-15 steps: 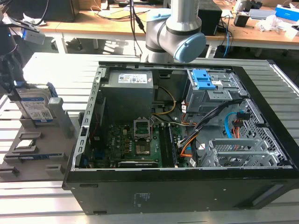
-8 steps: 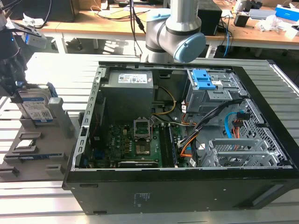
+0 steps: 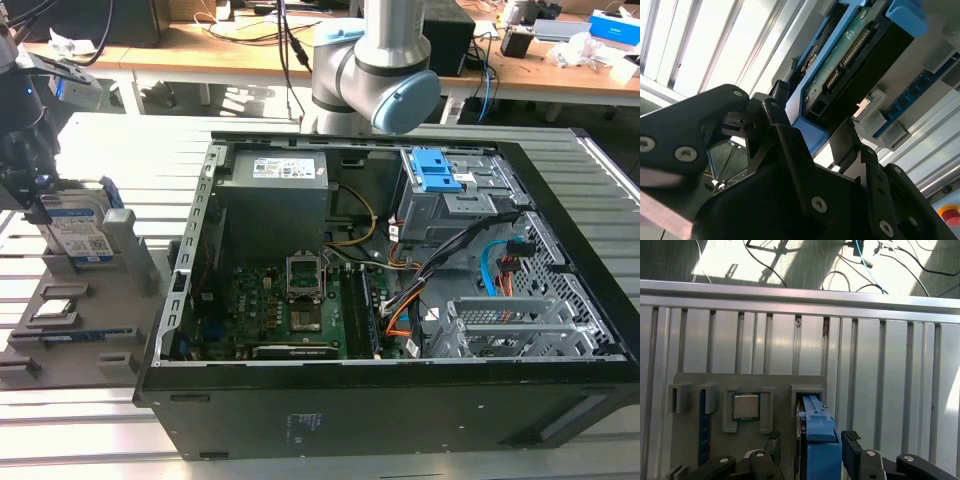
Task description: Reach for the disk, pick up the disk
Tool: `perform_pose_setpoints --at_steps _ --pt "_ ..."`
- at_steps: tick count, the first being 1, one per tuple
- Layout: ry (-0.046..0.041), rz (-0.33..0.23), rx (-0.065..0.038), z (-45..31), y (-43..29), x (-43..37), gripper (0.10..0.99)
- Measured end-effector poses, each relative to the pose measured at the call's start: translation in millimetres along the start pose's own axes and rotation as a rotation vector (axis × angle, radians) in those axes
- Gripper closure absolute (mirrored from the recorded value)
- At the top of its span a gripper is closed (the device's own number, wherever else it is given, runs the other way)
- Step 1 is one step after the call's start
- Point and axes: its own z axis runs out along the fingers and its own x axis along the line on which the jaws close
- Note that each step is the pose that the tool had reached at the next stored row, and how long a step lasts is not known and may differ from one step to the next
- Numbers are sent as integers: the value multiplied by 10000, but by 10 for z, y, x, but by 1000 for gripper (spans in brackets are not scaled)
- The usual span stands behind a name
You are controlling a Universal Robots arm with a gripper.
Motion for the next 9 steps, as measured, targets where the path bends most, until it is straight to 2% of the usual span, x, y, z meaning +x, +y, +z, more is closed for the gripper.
perform_pose_setpoints --at_steps 3,6,7,9 --pt "0 0 0 1 0 0 502" --pt "0 0 0 2 0 0 690" --pt "0 0 0 1 0 0 718" --pt "0 0 0 2 0 0 718"
